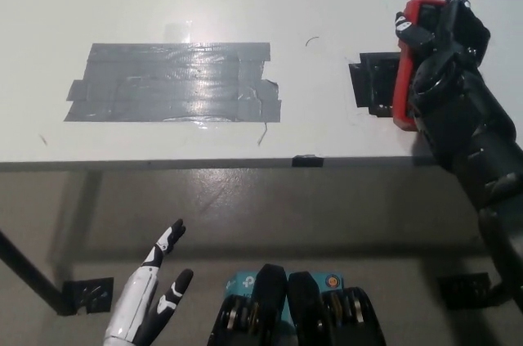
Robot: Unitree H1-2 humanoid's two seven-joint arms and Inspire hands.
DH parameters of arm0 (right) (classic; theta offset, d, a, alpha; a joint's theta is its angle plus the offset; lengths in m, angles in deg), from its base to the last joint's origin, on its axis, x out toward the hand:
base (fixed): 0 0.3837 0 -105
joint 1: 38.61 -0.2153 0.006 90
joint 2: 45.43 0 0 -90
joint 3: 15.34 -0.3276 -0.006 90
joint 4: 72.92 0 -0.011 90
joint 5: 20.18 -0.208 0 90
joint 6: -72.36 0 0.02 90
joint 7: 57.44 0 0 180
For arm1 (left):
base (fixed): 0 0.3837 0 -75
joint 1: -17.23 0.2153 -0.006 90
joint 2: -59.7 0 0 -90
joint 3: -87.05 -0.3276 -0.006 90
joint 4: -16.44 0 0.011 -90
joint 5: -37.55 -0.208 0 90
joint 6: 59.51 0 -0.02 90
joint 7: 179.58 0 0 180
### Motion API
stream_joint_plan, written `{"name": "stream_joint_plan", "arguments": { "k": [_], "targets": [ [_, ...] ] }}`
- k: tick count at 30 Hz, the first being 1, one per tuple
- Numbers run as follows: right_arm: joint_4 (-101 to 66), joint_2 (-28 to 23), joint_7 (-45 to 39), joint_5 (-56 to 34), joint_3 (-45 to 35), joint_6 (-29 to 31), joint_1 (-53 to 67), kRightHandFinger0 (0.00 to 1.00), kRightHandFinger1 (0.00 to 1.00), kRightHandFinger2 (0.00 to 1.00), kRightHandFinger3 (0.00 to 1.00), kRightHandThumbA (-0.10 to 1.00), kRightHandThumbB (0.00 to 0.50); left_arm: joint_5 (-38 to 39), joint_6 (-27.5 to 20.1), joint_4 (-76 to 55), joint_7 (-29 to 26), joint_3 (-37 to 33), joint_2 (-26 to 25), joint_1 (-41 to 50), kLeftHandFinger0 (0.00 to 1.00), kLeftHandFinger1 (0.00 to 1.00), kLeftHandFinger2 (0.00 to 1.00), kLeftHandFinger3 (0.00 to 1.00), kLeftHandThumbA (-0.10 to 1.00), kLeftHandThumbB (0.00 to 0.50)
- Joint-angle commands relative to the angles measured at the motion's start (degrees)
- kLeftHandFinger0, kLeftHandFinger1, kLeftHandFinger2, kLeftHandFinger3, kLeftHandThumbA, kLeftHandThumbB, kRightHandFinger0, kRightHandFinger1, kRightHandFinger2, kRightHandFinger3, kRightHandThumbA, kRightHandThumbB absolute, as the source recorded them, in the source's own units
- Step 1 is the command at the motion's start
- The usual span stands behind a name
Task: The robot first picks the multimeter with right hand and then unfolds the black stand on the back of it using left hand
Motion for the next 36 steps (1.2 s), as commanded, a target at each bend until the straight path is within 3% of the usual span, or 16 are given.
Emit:
{"name": "stream_joint_plan", "arguments": {
  "k": [1,2,5,7,11,12,13,15,20,21,23,25,27,31,35,36],
  "targets": [
    [2.42,2.17,-2.34,-4.13,-2.53,0.08,2.99,0.47,0.53,0.63,0.87,-0.1,0.272,0.13,-1.09,-1.14,-1.34,0.45,-0.77,-1.18,1.0,1.0,1.0,1.0,1.0,0.138],
    [2.38,2.19,-1.59,-4.47,-3.39,0.46,2.65,0.29,0.34,0.48,0.97,-0.1,0.257,-0.1,-1.11,-1.16,-1.42,0.45,-0.75,-1.22,1.0,1.0,1.0,1.0,1.0,0.138],
    [1.76,2.03,-0.54,-5.37,-5.3,2.81,1.76,0.18,0.25,0.41,0.93,-0.1,0.235,-0.05,-0.57,-1.42,-1.2,0.58,-0.83,-1.53,1.0,1.0,1.0,1.0,1.0,0.14],
    [0.43,1.87,0.54,-6.91,-7.85,6.58,0.83,0.03,0.13,0.29,0.52,-0.1,0.232,0.07,-0.41,-1.42,-1.16,0.73,-0.92,-1.72,1.0,1.0,1.0,1.0,1.0,0.138],
    [0.25,1.9,0.66,-7.19,-9.69,8.0,0.43,0.0,0.1,0.25,0.44,-0.1,0.233,0.02,-0.5,-1.3,-1.17,0.8,-0.93,-1.8,1.0,1.0,1.0,1.0,1.0,0.137],
    [-2.7,2.09,1.24,-12.16,-14.88,12.03,-1.37,0.0,0.0,0.05,0.13,-0.1,0.237,-0.52,0.47,-1.81,-1.09,0.93,-0.95,-1.72,1.0,1.0,1.0,1.0,1.0,0.135],
    [-2.88,2.09,1.46,-12.53,-15.91,12.73,-2.04,0.0,0.01,0.09,0.19,-0.1,0.249,-0.81,0.23,-1.68,-1.17,0.86,-1.04,-1.82,1.0,1.0,1.0,1.0,1.0,0.132],
    [-3.79,2.19,1.15,-13.32,-17.94,13.96,-2.73,0.0,0.11,0.49,0.56,-0.1,0.245,-0.91,-0.43,-1.41,-1.31,0.83,-1.17,-1.84,1.0,1.0,1.0,1.0,1.0,0.123],
    [-11.32,2.49,0.22,-16.13,-21.02,15.3,-4.14,0.0,0.15,0.67,0.73,-0.1,0.218,-0.77,-0.69,-0.95,-1.38,0.77,-1.22,-1.79,1.0,1.0,1.0,1.0,1.0,0.106],
    [-15.47,2.66,-1.43,-17.62,-21.99,16.02,-3.8,0.0,0.27,0.78,0.81,-0.1,0.19,-0.81,-0.66,-0.93,-1.42,0.74,-1.16,-1.78,1.0,1.0,1.0,1.0,1.0,0.102],
    [-16.45,2.77,-1.65,-17.51,-22.2,15.46,-3.44,0.0,0.43,0.79,0.83,-0.1,0.19,-0.81,-0.66,-0.92,-1.43,0.73,-1.17,-1.78,1.0,1.0,1.0,1.0,1.0,0.101],
    [-31.23,3.63,-2.92,-19.3,-23.57,8.02,-2.18,0.0,0.41,0.83,0.91,-0.1,0.181,-0.48,-0.73,-0.95,-1.17,0.65,-1.22,-2.09,1.0,1.0,1.0,1.0,1.0,0.11],
    [-35.79,4.11,-3.84,-21.59,-24.96,9.56,-1.62,0.01,0.44,0.9,0.81,-0.1,0.176,-0.5,-1.01,-0.8,-1.22,0.6,-1.22,-2.13,1.0,1.0,1.0,1.0,1.0,0.107],
    [-38.45,4.35,-4.59,-23.07,-25.84,9.59,-1.22,0.0,0.44,0.88,0.88,-0.1,0.179,-0.79,-0.75,-0.79,-1.3,0.6,-1.17,-2.12,1.0,1.0,1.0,1.0,1.0,0.099],
    [-46.05,5.8,-8.26,-31.35,-30.14,8.55,-0.22,0.0,0.44,0.83,0.81,-0.1,0.174,-0.72,-1.46,-0.66,-1.52,0.59,-1.19,-1.98,1.0,1.0,1.0,1.0,1.0,0.089],
    [-54.04,7.45,-10.66,-37.36,-32.23,6.66,2.64,0.0,0.39,0.85,0.88,-0.1,0.154,0.04,0.02,-3.01,-0.6,0.52,-0.96,-0.92,1.0,1.0,1.0,1.0,1.0,0.102]
  ]
}}
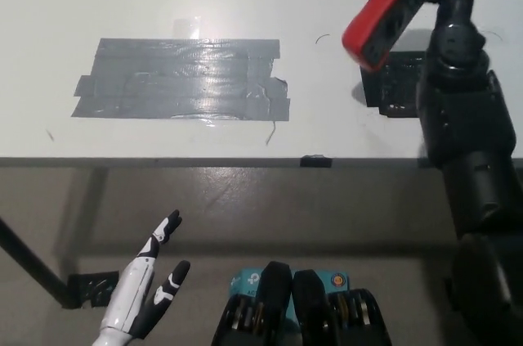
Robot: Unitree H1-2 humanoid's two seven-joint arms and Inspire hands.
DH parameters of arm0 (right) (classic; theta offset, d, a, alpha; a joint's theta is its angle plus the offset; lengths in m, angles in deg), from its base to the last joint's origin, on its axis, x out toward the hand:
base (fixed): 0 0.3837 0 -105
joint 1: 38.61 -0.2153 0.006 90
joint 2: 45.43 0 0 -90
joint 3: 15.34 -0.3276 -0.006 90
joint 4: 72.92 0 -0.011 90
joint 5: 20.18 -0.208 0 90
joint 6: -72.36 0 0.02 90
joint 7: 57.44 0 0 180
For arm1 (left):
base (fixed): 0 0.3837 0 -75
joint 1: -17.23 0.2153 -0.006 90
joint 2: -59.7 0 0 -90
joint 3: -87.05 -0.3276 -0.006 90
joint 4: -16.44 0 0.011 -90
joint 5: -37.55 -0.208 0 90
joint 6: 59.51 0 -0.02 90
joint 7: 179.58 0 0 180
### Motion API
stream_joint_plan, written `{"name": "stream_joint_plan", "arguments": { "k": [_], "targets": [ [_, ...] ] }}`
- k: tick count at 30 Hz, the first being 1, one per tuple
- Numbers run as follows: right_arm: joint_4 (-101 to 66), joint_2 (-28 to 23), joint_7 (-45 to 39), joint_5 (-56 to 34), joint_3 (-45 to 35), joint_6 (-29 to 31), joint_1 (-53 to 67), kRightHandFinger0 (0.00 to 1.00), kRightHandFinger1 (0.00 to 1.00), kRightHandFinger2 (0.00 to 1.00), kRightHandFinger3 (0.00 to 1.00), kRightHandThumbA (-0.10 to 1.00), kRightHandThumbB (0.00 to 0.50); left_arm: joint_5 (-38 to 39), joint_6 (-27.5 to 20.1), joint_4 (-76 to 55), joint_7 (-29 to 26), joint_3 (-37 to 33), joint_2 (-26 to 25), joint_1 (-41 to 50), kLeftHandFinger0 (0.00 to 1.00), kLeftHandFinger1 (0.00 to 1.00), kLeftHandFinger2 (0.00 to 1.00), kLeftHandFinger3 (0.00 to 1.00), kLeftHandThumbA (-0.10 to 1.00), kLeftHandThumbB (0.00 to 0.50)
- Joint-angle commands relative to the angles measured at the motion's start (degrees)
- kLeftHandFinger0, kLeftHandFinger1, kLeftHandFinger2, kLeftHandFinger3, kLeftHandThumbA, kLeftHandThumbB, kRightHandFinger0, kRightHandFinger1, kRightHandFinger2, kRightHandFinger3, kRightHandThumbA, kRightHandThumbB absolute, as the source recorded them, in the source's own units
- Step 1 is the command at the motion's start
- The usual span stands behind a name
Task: The robot first picks the multimeter with right hand and then unfolds the black stand on the back of it using left hand
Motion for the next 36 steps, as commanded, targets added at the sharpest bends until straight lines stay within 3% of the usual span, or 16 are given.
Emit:
{"name": "stream_joint_plan", "arguments": {
  "k": [1,5,6,7,9,11,13,14,16,17,25,31,36],
  "targets": [
    [-24.64,2.72,-9.03,-19.75,-7.09,-1.88,-2.82,0.0,0.39,0.86,0.89,-0.1,0.153,0.72,0.28,-4.01,-0.32,-0.06,-0.33,1.02,1.0,1.0,1.0,1.0,1.0,0.103],
    [-27.95,3.67,-10.53,-23.09,-8.23,-3.26,-1.23,0.0,0.39,0.89,0.87,-0.1,0.146,1.31,-0.07,-5.37,0.08,-0.26,-0.36,1.48,1.0,1.0,1.0,1.0,1.0,0.109],
    [-31.81,5.11,-11.45,-27.77,-9.83,-5.48,0.71,0.0,0.38,0.89,0.9,-0.1,0.137,3.09,-0.16,-8.03,0.53,-0.4,0.04,2.03,1.0,1.0,1.0,1.0,1.0,0.122],
    [-36.02,6.93,-14.04,-34.73,-11.44,-7.58,3.16,0.0,0.39,0.84,0.93,-0.1,0.094,5.45,0.01,-13.11,0.99,-0.64,0.72,2.25,1.0,1.0,1.0,1.0,1.0,0.129],
    [-41.04,9.18,-15.02,-41.35,-12.67,-11.0,6.39,0.0,0.44,0.83,0.94,-0.1,0.098,6.96,0.76,-19.18,1.4,-1.11,1.22,2.37,1.0,1.0,1.0,1.0,1.0,0.131],
    [-41.58,9.34,-14.9,-41.94,-12.78,-11.45,6.66,0.0,0.45,0.83,0.94,-0.1,0.103,7.08,0.86,-19.51,1.46,-1.15,1.23,2.44,1.0,1.0,1.0,1.0,1.0,0.13],
    [-45.96,13.95,-14.02,-49.89,-13.71,-14.25,10.43,0.0,0.45,0.78,0.93,-0.1,0.12,8.61,2.69,-27.39,1.64,-1.31,1.8,0.7,1.0,1.0,1.0,1.0,1.0,0.115],
    [-47.79,15.97,-13.85,-53.03,-13.31,-15.29,12.62,0.0,0.46,0.83,0.96,-0.1,0.116,9.93,5.13,-31.0,2.44,-1.64,1.95,-1.63,1.0,1.0,1.0,1.0,1.0,0.128],
    [-49.07,17.53,-13.88,-55.88,-12.73,-15.46,14.49,0.0,0.49,0.89,1.0,-0.1,0.112,11.11,6.75,-33.18,2.91,-2.02,2.31,-4.07,1.0,1.0,1.0,1.0,1.0,0.11],
    [-50.2,19.1,-12.7,-57.76,-12.52,-15.46,15.53,0.0,0.49,0.9,1.0,-0.1,0.101,11.25,7.49,-34.1,2.96,-2.22,2.89,-5.74,1.0,1.0,1.0,1.0,1.0,0.128],
    [-52.25,21.73,-16.01,-65.66,-7.82,-15.46,19.75,0.0,0.51,0.85,1.0,-0.1,0.116,7.44,12.37,-36.17,4.14,-3.49,6.7,-15.44,1.0,1.0,1.0,1.0,1.0,0.221],
    [-54.67,22.61,-19.01,-65.49,-3.51,-15.46,23.88,0.0,0.48,0.87,1.0,-0.1,0.138,6.59,13.18,-35.21,4.46,-4.92,8.91,-19.09,1.0,1.0,1.0,1.0,1.0,0.238],
    [-56.38,22.96,-20.86,-66.1,0.45,-15.46,27.07,0.0,0.44,0.87,1.0,-0.1,0.148,5.1,12.36,-34.52,4.22,-5.4,9.92,-20.78,1.0,1.0,1.0,1.0,1.0,0.219]
  ]
}}
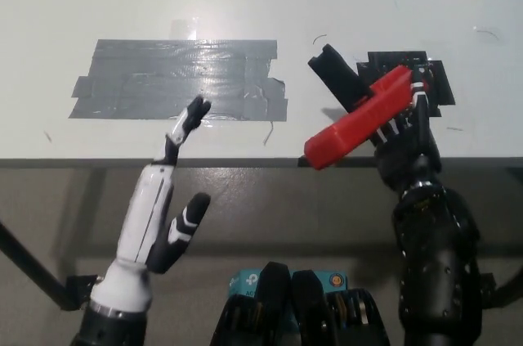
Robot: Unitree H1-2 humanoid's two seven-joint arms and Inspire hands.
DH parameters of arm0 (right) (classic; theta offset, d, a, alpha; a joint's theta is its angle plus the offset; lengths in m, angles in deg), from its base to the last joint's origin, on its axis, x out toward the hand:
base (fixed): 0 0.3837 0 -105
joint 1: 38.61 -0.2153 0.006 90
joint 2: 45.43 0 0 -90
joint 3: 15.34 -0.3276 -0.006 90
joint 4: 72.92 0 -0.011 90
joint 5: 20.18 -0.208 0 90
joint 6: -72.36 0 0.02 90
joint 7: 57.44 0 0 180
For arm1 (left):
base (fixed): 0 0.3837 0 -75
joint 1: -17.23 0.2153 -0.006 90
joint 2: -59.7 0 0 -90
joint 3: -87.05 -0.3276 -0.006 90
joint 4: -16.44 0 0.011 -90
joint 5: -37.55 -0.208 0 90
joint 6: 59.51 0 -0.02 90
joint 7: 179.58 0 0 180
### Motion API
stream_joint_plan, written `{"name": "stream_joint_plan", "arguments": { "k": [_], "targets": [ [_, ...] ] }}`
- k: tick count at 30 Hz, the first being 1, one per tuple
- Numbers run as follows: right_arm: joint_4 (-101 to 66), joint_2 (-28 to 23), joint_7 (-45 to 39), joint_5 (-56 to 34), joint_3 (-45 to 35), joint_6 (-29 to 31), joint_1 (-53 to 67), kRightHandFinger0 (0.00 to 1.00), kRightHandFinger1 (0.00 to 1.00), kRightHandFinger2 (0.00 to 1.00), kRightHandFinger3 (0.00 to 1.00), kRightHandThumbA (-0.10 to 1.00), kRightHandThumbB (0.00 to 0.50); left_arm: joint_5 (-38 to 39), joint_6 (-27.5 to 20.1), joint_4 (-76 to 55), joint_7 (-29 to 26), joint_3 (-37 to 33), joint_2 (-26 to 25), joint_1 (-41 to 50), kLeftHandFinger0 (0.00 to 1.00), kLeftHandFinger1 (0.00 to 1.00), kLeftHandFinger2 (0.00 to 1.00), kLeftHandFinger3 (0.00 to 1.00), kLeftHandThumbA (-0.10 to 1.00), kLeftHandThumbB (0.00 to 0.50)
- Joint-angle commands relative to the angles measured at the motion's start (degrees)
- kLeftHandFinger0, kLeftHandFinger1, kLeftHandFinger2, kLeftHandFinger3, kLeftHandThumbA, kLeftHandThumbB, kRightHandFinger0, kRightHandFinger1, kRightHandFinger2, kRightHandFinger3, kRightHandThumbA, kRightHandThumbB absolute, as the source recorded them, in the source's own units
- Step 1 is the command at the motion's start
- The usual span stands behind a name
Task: The robot first picks the multimeter with right hand and then unfolds the black stand on the back of it using left hand
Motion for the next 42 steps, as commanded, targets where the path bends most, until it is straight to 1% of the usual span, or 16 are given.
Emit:
{"name": "stream_joint_plan", "arguments": {
  "k": [1,4,10,13,15,19,20,23,25,27,29,31,32,35,38,42],
  "targets": [
    [-21.06,4.99,-15.87,-29.32,8.77,-2.83,-2.53,0.0,0.45,0.88,1.0,-0.1,0.156,1.74,5.83,-12.21,2.46,-2.48,4.02,-9.19,1.0,1.0,1.0,1.0,1.0,0.215],
    [-22.61,3.92,-19.0,-28.68,12.12,-2.83,-0.43,0.0,0.46,0.93,1.0,-0.1,0.111,0.99,5.33,-11.68,2.25,-2.72,4.46,-9.76,1.0,1.0,1.0,1.0,1.0,0.228],
    [-25.96,2.53,-17.07,-31.31,16.03,-2.83,3.1,0.0,0.39,0.87,1.0,-0.1,0.135,1.65,5.51,-12.76,2.2,-3.15,5.01,-9.15,1.0,1.0,1.0,1.0,1.0,0.221],
    [-28.25,1.54,-16.09,-33.1,17.66,-2.83,5.79,0.0,0.34,0.85,0.89,-0.1,0.131,2.73,4.31,-13.02,2.22,-3.56,4.87,-9.45,1.0,1.0,1.0,1.0,1.0,0.224],
    [-29.43,0.7,-15.74,-33.44,18.3,-2.83,6.95,0.0,0.32,0.86,0.86,-0.1,0.122,2.61,4.57,-13.36,2.25,-3.65,5.04,-9.75,1.0,1.0,1.0,1.0,1.0,0.233],
    [-30.78,-1.36,-17.12,-34.37,19.31,-2.83,9.32,0.0,0.36,0.84,0.82,-0.1,0.113,1.66,4.93,-14.67,2.44,-3.66,4.97,-10.17,1.0,1.0,1.0,1.0,1.0,0.24],
    [-31.15,-2.05,-17.02,-35.26,19.45,-2.83,9.88,0.0,0.36,0.84,0.76,-0.1,0.123,1.53,5.8,-15.31,2.7,-3.71,5.09,-10.39,1.0,1.0,1.0,1.0,1.0,0.254],
    [-32.04,-3.68,-16.4,-36.17,19.66,-2.83,10.83,0.0,0.27,0.74,0.66,-0.1,0.123,2.01,7.16,-16.41,2.99,-3.69,5.45,-11.14,1.0,1.0,1.0,1.0,1.0,0.272],
    [-32.19,-4.04,-16.97,-36.25,19.7,-2.83,11.41,0.0,0.27,0.76,0.67,-0.1,0.112,2.04,7.08,-16.86,2.82,-3.56,5.46,-11.19,1.0,1.0,1.0,1.0,1.0,0.278],
    [-33.11,-5.13,-16.47,-37.08,19.67,-2.83,13.09,0.0,0.32,0.78,0.8,-0.1,0.1,0.33,5.39,-17.53,1.75,-3.26,5.99,-11.21,1.0,1.0,1.0,1.0,1.0,0.273],
    [-33.53,-5.41,-16.13,-37.84,19.49,-2.83,13.97,0.0,0.34,0.79,0.89,-0.1,0.091,0.68,5.41,-18.62,0.68,-2.27,6.54,-11.22,1.0,1.0,1.0,1.0,1.0,0.32],
    [-34.14,-5.75,-15.87,-38.54,19.7,-2.83,14.6,0.0,0.34,0.8,0.9,-0.1,0.098,0.76,4.99,-19.16,0.18,-1.46,6.44,-11.03,1.0,1.0,1.0,1.0,1.0,0.312],
    [-34.7,-6.04,-15.55,-38.5,20.05,-2.83,14.82,0.0,0.3,0.79,0.87,-0.1,0.101,1.08,4.8,-19.17,-0.1,-1.05,6.44,-10.75,1.0,1.0,1.0,1.0,1.0,0.297],
    [-35.71,-6.4,-16.02,-39.4,21.01,-2.83,15.35,0.0,0.3,0.79,0.84,-0.1,0.104,1.49,4.89,-18.69,-0.72,-0.42,7.01,-9.96,1.0,1.0,1.0,1.0,1.0,0.289],
    [-36.71,-6.41,-15.32,-40.47,21.8,-2.83,15.68,0.0,0.2,0.71,0.72,-0.1,0.132,2.19,3.68,-17.22,-0.68,-0.8,7.79,-9.81,1.0,1.0,1.0,1.0,1.0,0.271],
    [-37.59,-6.11,-15.29,-41.02,22.95,-2.37,15.69,0.0,0.14,0.66,0.67,-0.1,0.149,1.65,2.67,-15.0,-1.1,-0.9,8.65,-10.07,1.0,1.0,1.0,1.0,1.0,0.308]
  ]
}}
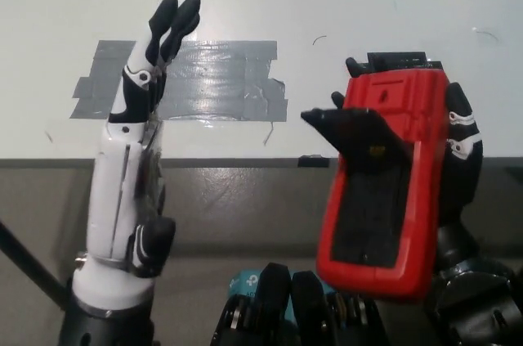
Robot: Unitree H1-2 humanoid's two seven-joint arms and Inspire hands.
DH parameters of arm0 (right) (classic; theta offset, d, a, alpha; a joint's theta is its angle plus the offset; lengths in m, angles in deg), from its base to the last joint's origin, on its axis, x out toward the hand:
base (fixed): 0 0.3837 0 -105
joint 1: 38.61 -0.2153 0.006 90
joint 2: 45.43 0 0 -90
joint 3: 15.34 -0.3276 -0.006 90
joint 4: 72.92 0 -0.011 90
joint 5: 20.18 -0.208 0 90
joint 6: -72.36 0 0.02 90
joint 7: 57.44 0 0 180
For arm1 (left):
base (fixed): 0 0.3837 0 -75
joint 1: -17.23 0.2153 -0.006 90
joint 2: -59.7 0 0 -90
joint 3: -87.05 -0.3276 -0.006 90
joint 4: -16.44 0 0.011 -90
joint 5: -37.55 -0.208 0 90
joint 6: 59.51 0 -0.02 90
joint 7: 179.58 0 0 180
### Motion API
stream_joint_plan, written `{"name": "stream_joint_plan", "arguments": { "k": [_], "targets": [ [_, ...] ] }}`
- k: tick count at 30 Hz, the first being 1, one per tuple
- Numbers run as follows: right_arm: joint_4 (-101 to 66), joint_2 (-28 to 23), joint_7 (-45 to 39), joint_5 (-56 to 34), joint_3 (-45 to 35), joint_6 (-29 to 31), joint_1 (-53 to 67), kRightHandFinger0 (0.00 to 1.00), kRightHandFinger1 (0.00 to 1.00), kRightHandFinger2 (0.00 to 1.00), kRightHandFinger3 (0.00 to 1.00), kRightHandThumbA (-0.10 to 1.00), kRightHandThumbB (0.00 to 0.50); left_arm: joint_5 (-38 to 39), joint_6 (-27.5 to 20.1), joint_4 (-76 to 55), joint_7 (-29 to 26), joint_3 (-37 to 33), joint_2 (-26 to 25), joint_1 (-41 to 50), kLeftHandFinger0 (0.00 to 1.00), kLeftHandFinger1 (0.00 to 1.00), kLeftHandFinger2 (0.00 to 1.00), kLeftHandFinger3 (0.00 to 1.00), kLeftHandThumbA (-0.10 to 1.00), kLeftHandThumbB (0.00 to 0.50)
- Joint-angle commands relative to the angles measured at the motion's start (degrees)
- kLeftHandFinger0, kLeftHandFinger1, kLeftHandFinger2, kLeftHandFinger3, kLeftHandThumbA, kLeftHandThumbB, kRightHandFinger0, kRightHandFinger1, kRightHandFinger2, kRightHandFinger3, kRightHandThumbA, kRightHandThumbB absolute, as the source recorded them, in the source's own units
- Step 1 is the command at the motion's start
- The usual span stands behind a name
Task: The robot first picks the multimeter with right hand and then unfolds the black stand on the back of it using left hand
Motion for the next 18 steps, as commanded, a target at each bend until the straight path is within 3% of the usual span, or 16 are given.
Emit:
{"name": "stream_joint_plan", "arguments": {
  "k": [1,3,5,9,14,18],
  "targets": [
    [-4.11,0.94,-2.71,-4.31,1.78,0.73,-1.19,0.0,0.11,0.64,0.66,-0.1,0.151,1.67,-1.31,1.13,-1.28,-0.23,1.36,-0.86,1.0,1.0,1.0,1.0,1.0,0.306],
    [-5.4,1.27,-2.03,-4.1,2.56,0.99,-0.72,0.0,0.08,0.62,0.62,-0.1,0.159,2.67,-1.12,1.41,-0.79,-0.98,1.64,-0.26,1.0,1.0,1.0,1.0,1.0,0.295],
    [-6.9,1.56,-0.26,-5.29,3.1,1.01,-0.08,0.0,0.02,0.53,0.42,-0.1,0.189,1.56,-0.91,1.3,-0.31,-1.76,1.75,0.3,1.0,1.0,1.0,1.0,1.0,0.291],
    [-8.52,1.95,0.98,-5.2,3.93,1.76,0.7,0.0,0.0,0.38,0.25,-0.1,0.172,2.34,-1.01,0.84,0.41,-3.35,1.61,1.48,1.0,1.0,1.0,1.0,1.0,0.293],
    [-9.75,2.3,2.35,-5.09,4.23,2.46,0.72,0.0,0.0,0.37,0.26,-0.1,0.147,1.5,-1.76,-0.36,0.98,-5.44,1.42,2.5,1.0,1.0,0.99,1.0,1.0,0.328],
    [-10.43,3.03,3.75,-4.73,4.08,3.15,0.83,0.0,0.0,0.53,0.47,-0.1,0.126,-0.36,-1.65,-2.15,1.16,-7.45,2.25,3.95,1.0,1.0,0.96,1.0,1.0,0.363]
  ]
}}
